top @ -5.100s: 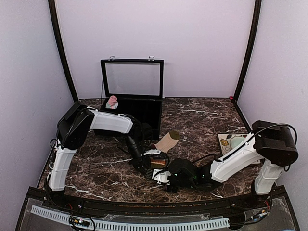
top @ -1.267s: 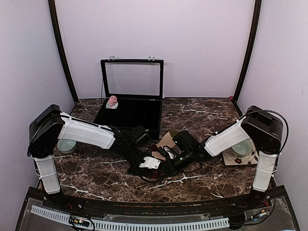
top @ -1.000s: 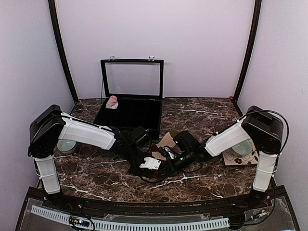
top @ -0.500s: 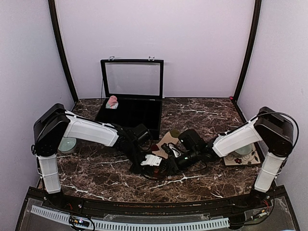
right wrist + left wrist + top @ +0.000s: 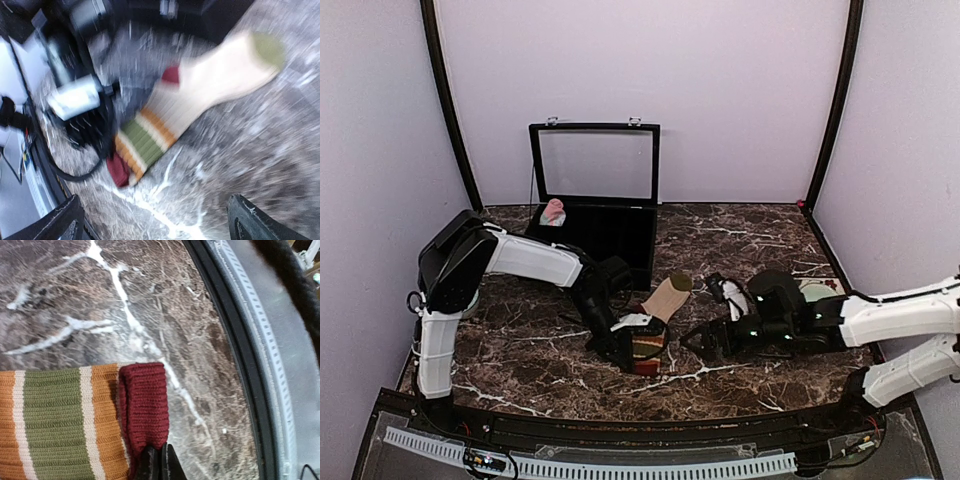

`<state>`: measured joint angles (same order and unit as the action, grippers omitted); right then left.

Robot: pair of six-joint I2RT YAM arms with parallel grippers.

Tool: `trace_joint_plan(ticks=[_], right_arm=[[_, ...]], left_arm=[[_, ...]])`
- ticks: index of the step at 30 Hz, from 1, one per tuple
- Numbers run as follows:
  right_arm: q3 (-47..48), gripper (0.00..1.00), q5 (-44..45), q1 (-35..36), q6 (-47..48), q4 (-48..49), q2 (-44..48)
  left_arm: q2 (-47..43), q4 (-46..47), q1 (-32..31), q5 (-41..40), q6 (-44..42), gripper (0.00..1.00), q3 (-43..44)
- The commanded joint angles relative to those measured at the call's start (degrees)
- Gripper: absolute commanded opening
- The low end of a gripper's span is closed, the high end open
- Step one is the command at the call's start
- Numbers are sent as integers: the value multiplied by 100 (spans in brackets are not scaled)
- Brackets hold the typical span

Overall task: Roll the socks
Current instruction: Roll the sock at the center of the board.

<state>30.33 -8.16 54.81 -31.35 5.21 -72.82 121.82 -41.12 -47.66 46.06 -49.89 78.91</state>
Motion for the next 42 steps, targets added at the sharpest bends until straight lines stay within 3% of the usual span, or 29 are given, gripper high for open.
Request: trace_joint_plan(ticks=[1, 4, 7, 9, 12, 16, 19, 25, 29, 35, 42], right_arm=[[-447, 100, 2997, 72, -172, -294, 1747], [-750, 100, 3740, -101, -785, -328, 2816], [-1897, 100, 2615, -124, 156, 1845, 3788], [-2130, 100, 2118, -103, 323, 2003, 3942], [-1410, 100, 1656, 135, 1119, 842, 3024], [-825, 100, 2091, 1235, 2262, 417, 1843], [-548, 93, 2008, 1483, 2735, 582, 1178], [-204, 59, 2208, 1825, 3159, 887, 605], [-247, 54, 1792, 2154, 3685, 1219, 184], [42, 41, 1139, 2143, 4054, 1647, -642], [383, 32, 585, 2008, 4346, 2147, -1654]], left_arm=[[388, -975, 7, 88, 185, 0, 74], [596, -1155, 52, 203, 280, 0, 274], [798, -1326, 62, 222, 353, 0, 448], [931, -1384, 64, 180, 468, 0, 578], [1169, -1521, 71, 151, 697, 0, 834], [1527, -1717, 88, 58, 1006, 0, 1235], [1705, -1814, 153, 197, 1201, 0, 1422], [2035, -2207, 337, 697, 1264, 0, 1690], [2130, -2281, 400, 752, 1273, 0, 1688], [2201, -2247, 459, 817, 1358, 0, 1649], [2252, -2256, 484, 732, 1312, 0, 1596]])
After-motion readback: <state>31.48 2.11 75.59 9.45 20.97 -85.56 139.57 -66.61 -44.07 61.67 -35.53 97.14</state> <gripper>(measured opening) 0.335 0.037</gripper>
